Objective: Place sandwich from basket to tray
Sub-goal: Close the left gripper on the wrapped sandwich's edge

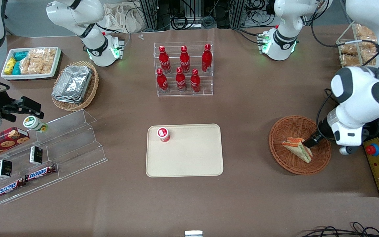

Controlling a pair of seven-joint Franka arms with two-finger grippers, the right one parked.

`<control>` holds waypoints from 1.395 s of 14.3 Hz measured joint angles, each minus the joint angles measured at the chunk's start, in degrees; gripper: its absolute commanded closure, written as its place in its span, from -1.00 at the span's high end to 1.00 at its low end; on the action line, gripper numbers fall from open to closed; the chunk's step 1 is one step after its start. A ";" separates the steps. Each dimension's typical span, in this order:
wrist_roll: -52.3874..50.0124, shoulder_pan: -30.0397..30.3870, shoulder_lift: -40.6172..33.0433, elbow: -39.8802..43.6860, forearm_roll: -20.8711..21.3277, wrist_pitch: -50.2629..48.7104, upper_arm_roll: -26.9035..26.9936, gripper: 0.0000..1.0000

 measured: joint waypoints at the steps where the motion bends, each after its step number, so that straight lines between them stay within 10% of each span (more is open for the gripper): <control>1: -0.63 0.00 1.41 -0.03 0.00 1.16 0.00 1.00; 11: -1.16 0.00 6.33 -4.36 0.00 9.13 0.00 1.00; 15: -1.16 0.00 7.80 -4.39 1.19 10.04 0.01 -1.00; 20: -2.61 -0.01 7.97 -4.20 1.55 10.28 0.06 -1.00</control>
